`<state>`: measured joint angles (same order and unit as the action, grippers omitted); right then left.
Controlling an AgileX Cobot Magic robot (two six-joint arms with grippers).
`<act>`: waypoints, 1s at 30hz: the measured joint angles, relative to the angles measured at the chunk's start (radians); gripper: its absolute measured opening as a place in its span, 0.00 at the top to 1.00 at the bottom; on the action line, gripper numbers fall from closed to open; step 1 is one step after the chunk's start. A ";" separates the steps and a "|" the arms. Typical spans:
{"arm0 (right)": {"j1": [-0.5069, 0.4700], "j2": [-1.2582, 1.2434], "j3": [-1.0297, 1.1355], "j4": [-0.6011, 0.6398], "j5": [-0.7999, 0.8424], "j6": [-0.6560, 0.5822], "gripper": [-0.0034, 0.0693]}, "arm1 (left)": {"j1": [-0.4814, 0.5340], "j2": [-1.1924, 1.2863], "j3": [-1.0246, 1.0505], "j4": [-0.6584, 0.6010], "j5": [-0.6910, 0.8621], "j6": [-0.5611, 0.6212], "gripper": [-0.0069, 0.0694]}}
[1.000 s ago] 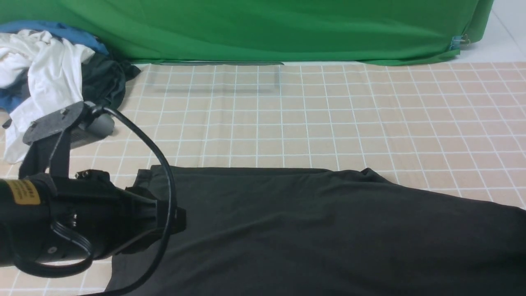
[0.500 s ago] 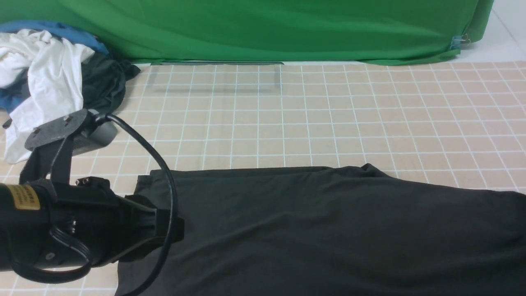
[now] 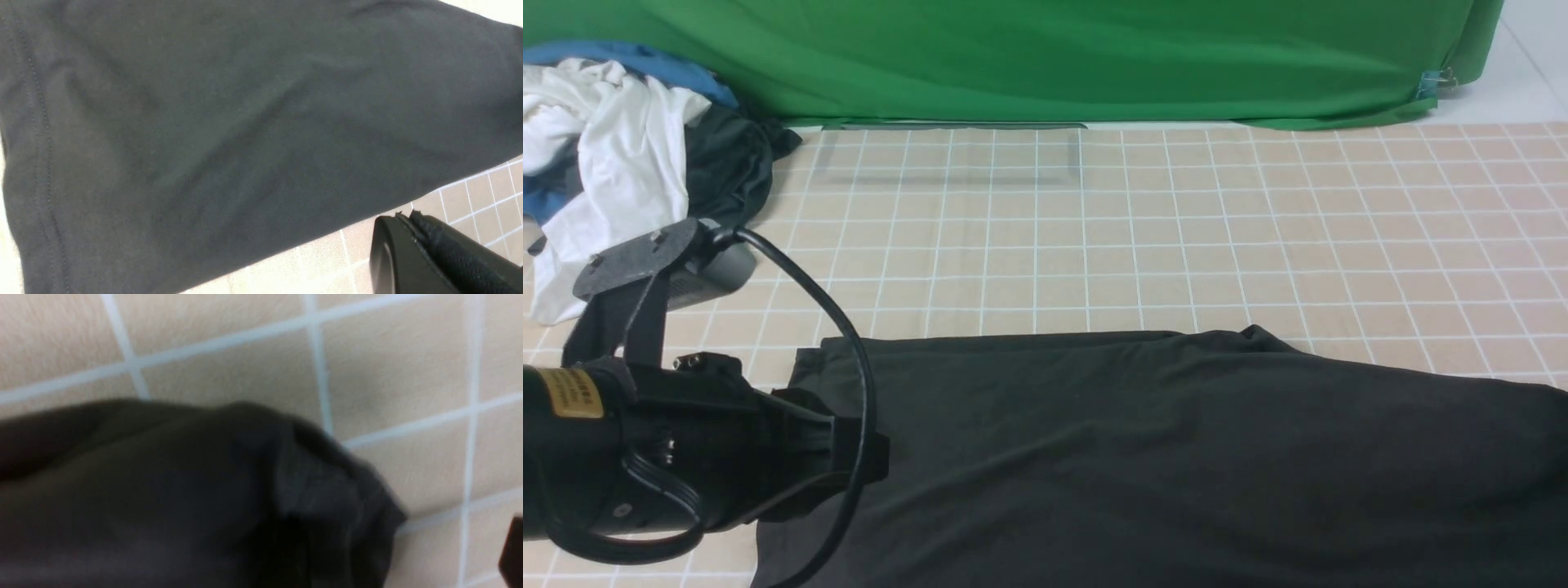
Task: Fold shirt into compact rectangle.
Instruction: 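Pull the folded dark garment lengthwise by its ends to straighten it flat on the table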
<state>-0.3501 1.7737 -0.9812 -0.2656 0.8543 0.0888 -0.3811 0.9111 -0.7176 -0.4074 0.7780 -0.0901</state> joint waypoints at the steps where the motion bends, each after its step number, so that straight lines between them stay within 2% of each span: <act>1: 0.000 0.010 -0.005 0.002 0.003 -0.010 0.04 | 0.000 0.000 0.000 0.000 0.001 0.000 0.89; 3: 0.000 0.017 -0.010 0.008 0.007 -0.024 0.06 | 0.000 0.000 0.000 0.000 0.002 0.000 0.89; 6: 0.000 0.024 -0.012 0.028 0.006 -0.053 0.15 | 0.000 0.000 0.000 0.000 0.005 0.000 0.89; 7: 0.000 0.028 -0.013 0.047 0.005 -0.066 0.26 | 0.000 0.000 0.000 0.000 0.006 -0.003 0.89; 8: 0.000 0.029 -0.013 0.050 0.005 -0.067 0.27 | 0.000 0.000 0.000 0.000 0.006 -0.005 0.89; 10: 0.000 0.035 -0.016 0.083 0.009 -0.077 0.49 | 0.000 0.000 0.000 0.000 0.006 -0.012 0.89; 11: 0.001 0.042 -0.018 0.103 0.011 -0.083 0.64 | 0.000 0.000 0.000 -0.001 0.006 -0.016 0.89; 13: 0.005 0.045 -0.020 0.115 0.014 -0.089 0.82 | 0.000 0.000 0.000 -0.001 0.007 -0.019 0.89; 17: 0.005 0.046 -0.029 0.114 0.025 -0.089 0.88 | 0.000 0.000 0.000 -0.001 0.011 -0.023 0.89; 30: 0.003 -0.019 -0.039 0.109 0.029 -0.089 0.87 | 0.000 0.000 0.000 -0.001 0.034 -0.027 0.89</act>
<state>-0.3470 1.7548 -1.0199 -0.1566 0.8835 0.0000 -0.3811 0.9111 -0.7176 -0.4083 0.8120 -0.1168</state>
